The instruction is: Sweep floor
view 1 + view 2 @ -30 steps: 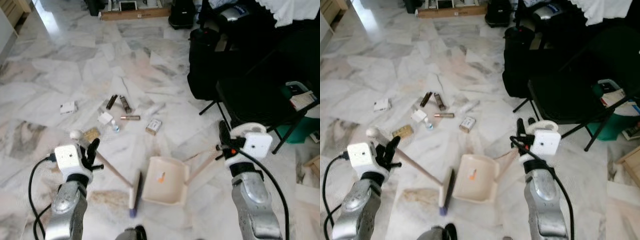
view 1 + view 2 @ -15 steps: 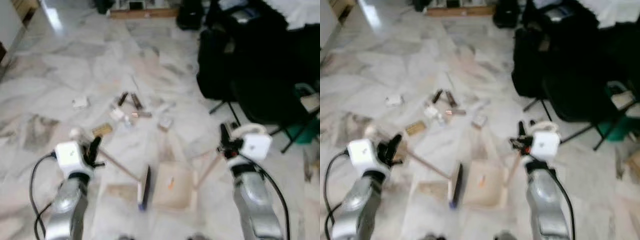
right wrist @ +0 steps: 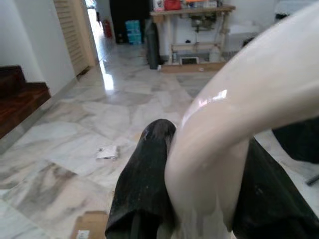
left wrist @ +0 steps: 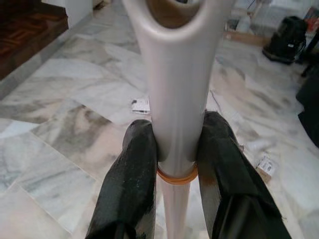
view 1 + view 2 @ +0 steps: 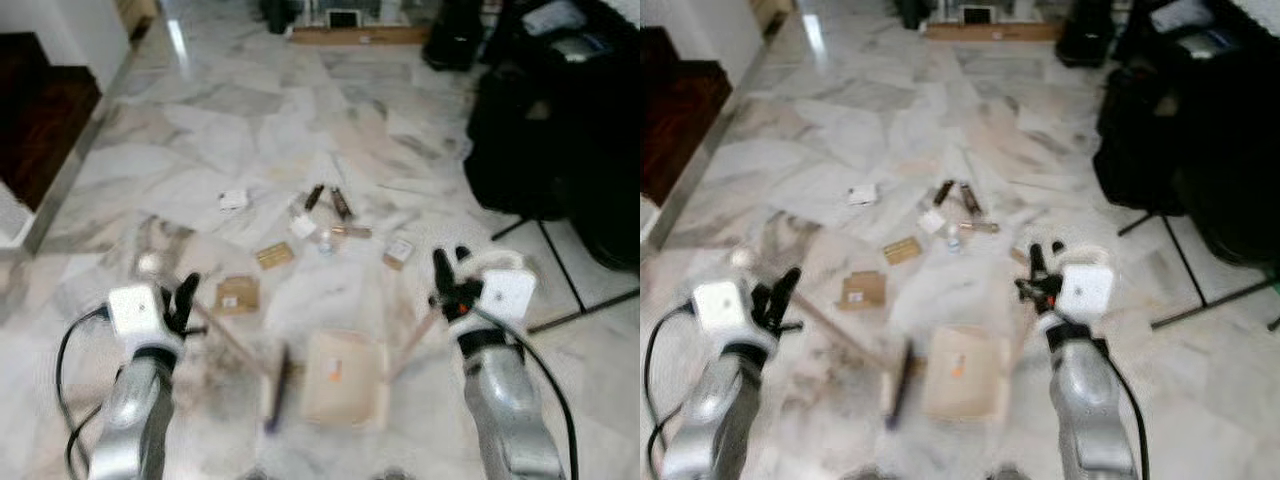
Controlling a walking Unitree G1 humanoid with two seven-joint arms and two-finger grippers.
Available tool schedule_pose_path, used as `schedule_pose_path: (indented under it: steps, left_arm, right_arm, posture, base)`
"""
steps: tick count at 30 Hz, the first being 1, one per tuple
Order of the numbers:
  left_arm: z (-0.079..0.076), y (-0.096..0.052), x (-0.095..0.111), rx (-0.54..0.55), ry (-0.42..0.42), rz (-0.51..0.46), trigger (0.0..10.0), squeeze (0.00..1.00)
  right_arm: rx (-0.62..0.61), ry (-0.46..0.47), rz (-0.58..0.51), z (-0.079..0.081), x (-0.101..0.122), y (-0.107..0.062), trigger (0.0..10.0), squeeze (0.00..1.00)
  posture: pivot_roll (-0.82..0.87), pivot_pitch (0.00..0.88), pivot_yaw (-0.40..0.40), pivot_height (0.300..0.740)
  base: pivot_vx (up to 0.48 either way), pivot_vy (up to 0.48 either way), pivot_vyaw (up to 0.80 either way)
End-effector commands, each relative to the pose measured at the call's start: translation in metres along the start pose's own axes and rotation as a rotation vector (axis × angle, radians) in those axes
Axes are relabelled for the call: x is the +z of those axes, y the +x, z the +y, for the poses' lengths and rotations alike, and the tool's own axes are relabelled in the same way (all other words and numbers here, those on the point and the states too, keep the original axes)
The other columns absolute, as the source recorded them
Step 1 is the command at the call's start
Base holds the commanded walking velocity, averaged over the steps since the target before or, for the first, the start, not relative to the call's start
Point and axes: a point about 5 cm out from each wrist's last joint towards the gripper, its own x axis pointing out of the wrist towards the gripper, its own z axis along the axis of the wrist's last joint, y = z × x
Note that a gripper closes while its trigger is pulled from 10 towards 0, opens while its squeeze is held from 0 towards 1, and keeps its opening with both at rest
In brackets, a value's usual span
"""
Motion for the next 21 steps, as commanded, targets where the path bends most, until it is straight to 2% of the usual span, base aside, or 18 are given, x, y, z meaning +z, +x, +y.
schedule_pose_path:
  steps: [1,12,21]
  left_arm:
    - [-0.0007,0.0008,0.0068,-0.001,0.017,-0.036,10.0,0.00]
    - [0.0006,0.0013,0.0077,0.005,0.016,-0.039,10.0,0.00]
    - [0.0015,0.0022,0.0103,0.016,0.025,-0.056,10.0,0.00]
  right_arm:
    - [0.018,0.039,-0.040,0.0040,0.0076,0.0017,10.0,0.00]
    - [0.024,0.039,-0.036,0.0055,0.0075,0.0038,10.0,0.00]
    - [0.029,0.044,-0.035,0.0061,0.0077,0.0059,10.0,0.00]
  posture:
    - [-0.14,0.162,0.020,0.740]
    - [-0.13,0.176,0.016,0.740]
    - [-0.13,0.186,0.013,0.740]
  base:
    - [0.000,0.424,0.00]
    - [0.000,0.422,0.00]
    - [0.000,0.000,0.00]
